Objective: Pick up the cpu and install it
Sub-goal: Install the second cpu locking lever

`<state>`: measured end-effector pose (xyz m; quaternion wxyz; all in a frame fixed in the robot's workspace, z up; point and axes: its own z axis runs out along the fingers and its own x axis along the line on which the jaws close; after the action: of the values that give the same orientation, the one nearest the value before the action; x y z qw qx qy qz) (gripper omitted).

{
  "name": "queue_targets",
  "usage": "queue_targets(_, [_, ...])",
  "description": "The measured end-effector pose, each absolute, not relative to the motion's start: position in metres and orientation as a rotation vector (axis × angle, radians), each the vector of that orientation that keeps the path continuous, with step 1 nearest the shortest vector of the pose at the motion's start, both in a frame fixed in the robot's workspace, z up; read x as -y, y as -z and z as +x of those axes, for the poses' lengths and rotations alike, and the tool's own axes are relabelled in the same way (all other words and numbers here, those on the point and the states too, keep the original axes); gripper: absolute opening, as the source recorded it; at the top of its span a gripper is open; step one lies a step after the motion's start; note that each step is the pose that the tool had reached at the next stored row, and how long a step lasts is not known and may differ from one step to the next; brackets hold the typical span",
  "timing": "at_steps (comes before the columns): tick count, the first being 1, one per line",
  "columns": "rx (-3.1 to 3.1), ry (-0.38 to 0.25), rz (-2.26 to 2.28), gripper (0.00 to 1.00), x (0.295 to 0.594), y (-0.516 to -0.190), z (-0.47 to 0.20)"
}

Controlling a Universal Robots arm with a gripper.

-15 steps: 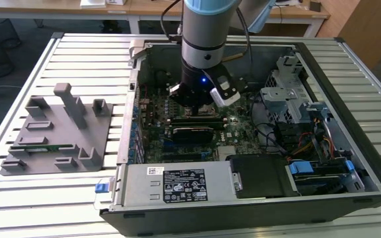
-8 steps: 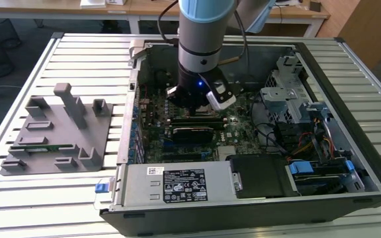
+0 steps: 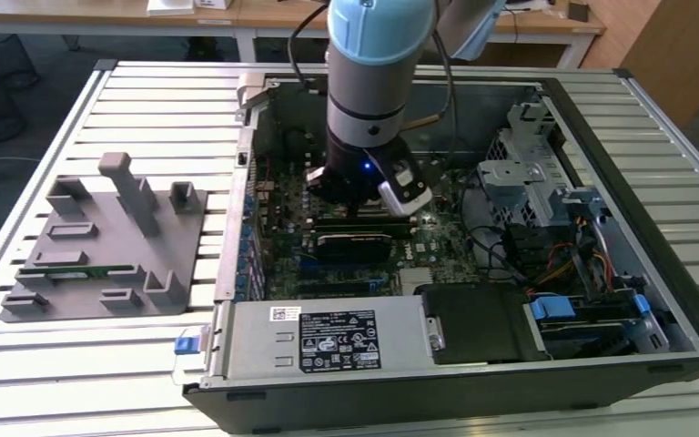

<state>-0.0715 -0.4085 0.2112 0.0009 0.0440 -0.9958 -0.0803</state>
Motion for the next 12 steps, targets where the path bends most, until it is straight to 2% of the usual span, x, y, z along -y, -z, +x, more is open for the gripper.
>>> queue_targets(3, [3.124, 0.295, 0.138, 0.11, 0.414, -0.211, -0.072])
queue_targets(12, [3.12, 0.352, 0.139, 0.11, 0.425, -0.204, -0.079])
